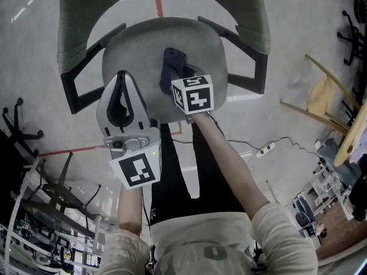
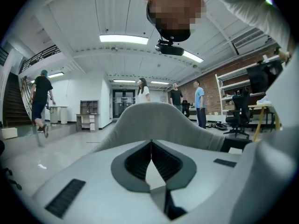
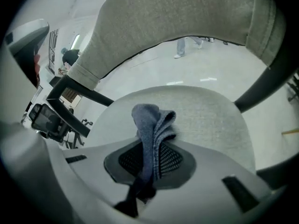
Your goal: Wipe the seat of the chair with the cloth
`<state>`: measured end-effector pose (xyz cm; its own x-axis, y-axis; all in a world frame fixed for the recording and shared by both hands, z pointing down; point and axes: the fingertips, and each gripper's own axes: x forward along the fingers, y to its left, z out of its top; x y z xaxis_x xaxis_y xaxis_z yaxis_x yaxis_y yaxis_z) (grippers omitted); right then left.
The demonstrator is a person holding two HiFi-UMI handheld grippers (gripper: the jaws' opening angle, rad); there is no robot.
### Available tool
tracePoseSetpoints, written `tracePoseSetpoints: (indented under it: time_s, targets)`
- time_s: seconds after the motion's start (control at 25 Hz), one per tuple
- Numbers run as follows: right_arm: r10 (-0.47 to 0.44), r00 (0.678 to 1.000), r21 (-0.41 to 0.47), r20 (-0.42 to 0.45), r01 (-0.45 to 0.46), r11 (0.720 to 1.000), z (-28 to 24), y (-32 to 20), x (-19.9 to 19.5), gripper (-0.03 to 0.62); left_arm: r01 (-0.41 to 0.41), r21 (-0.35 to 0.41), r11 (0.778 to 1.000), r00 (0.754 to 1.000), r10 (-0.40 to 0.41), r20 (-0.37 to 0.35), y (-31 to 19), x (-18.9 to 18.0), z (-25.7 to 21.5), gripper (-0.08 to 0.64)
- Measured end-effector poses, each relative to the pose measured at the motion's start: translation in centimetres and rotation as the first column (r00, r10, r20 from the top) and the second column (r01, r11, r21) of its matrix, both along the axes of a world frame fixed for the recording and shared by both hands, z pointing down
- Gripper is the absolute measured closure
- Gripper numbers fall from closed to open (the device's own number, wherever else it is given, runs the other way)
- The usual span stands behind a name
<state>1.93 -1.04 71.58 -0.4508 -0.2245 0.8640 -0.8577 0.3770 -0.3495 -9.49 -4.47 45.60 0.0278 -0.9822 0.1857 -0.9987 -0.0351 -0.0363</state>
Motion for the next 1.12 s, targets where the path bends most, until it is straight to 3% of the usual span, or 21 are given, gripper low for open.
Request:
tracePoseSetpoints:
  time_s: [0.32,0.72,1.12]
  targets:
    - [0.035,0.989,0.081,-0.142,-0.024,0.996,0.0,-1.3,7.4,0.535,-0.113,-0.038,0.993,0.994,0.112,-0.012,-1.0,5.8,1.9,0.545]
    - [0.129,0.953,0.121,-0.272,-0.099,0.988,-0.6,-1.8,12.9,0.535,-0.127,-0.042,0.991,0.992,0.127,0.003,-0.8,7.1,1.4,0.545]
    - [0.195,0.857,0.161,-0.478,-0.133,0.978,-0.8,-2.3,15.0,0.535,-0.086,-0.048,0.995,0.996,0.086,-0.002,0.1,5.3,1.7,0.545]
